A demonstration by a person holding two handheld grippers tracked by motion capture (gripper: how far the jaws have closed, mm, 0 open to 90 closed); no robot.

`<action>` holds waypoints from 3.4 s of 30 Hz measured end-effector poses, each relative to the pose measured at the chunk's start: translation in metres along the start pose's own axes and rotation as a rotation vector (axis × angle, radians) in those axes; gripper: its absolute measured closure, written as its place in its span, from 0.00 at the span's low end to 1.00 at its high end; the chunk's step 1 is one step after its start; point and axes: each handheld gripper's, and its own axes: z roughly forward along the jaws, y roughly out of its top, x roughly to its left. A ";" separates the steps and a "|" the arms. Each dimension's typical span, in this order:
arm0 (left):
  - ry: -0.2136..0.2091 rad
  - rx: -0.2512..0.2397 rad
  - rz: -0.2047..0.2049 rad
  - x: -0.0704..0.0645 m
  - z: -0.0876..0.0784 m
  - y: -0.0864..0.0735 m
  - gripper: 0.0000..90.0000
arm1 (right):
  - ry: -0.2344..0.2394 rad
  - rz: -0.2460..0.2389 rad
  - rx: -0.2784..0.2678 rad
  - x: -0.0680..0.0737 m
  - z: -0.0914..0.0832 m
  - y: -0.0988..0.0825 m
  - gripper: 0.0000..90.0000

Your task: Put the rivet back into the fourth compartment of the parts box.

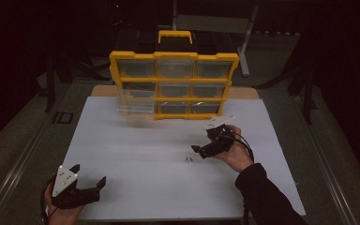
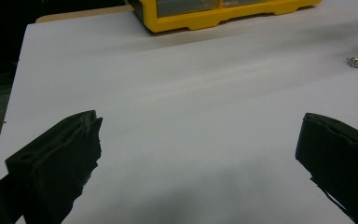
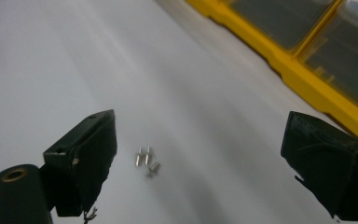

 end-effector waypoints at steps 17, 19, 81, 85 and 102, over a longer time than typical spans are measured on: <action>-0.008 0.001 -0.001 0.000 0.000 0.000 0.01 | 0.034 -0.121 0.244 0.002 0.026 0.009 0.13; -0.010 0.001 -0.003 0.000 0.000 0.000 0.01 | 0.050 -0.140 0.280 0.003 0.031 0.011 0.13; -0.009 0.001 -0.005 0.000 -0.001 -0.001 0.01 | 0.185 -0.251 0.483 0.003 0.051 0.027 0.92; -0.011 0.002 -0.006 0.001 -0.001 -0.001 0.01 | 0.192 -0.248 0.447 0.002 0.045 0.035 0.92; -0.013 0.001 -0.008 0.001 -0.001 -0.001 0.01 | 0.175 -0.248 0.312 0.000 0.023 0.080 0.92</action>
